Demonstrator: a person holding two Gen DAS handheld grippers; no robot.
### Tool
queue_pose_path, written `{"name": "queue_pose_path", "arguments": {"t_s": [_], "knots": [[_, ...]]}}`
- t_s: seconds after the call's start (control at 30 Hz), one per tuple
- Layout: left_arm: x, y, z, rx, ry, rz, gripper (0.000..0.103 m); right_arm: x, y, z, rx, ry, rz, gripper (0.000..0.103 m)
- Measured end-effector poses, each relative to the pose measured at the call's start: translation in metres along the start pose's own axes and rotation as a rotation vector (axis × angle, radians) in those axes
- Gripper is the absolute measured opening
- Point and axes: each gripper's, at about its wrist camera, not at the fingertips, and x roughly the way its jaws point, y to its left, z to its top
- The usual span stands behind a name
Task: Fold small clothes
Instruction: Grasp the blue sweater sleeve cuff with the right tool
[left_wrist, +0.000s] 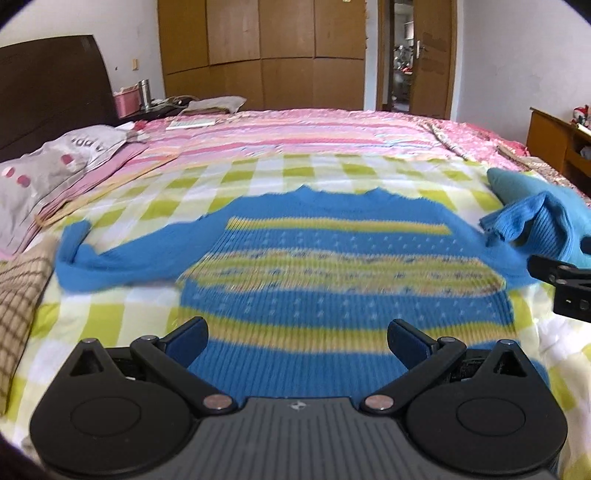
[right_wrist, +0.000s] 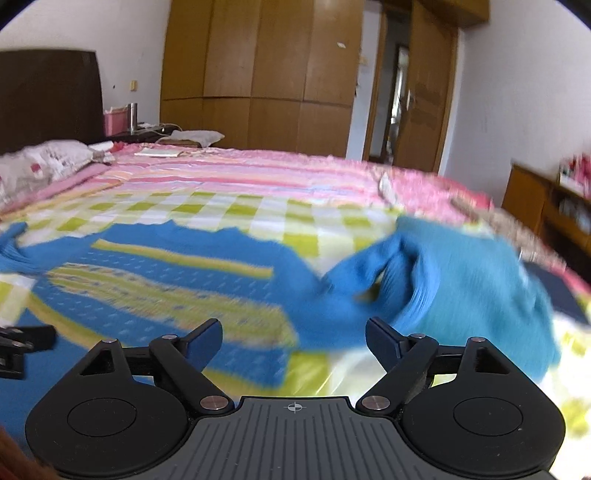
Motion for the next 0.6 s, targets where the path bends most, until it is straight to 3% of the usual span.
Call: {"name": "queue_pose_path", "arguments": {"t_s": [0.3, 0.5, 0.6], "knots": [[0.023, -0.009, 0.017, 0.013, -0.020, -0.054, 0.103, 0.052, 0.002, 0.024, -0.419, -0.071, -0.057, 0.085], [0.034, -0.012, 0.021, 0.027, -0.029, -0.084, 0.103, 0.080, -0.002, 0.032, -0.670, -0.049, -0.041, 0.085], [0.039, -0.012, 0.022, 0.021, -0.027, -0.103, 0.103, 0.090, -0.009, 0.036, -0.750, -0.002, -0.036, 0.074]]}}
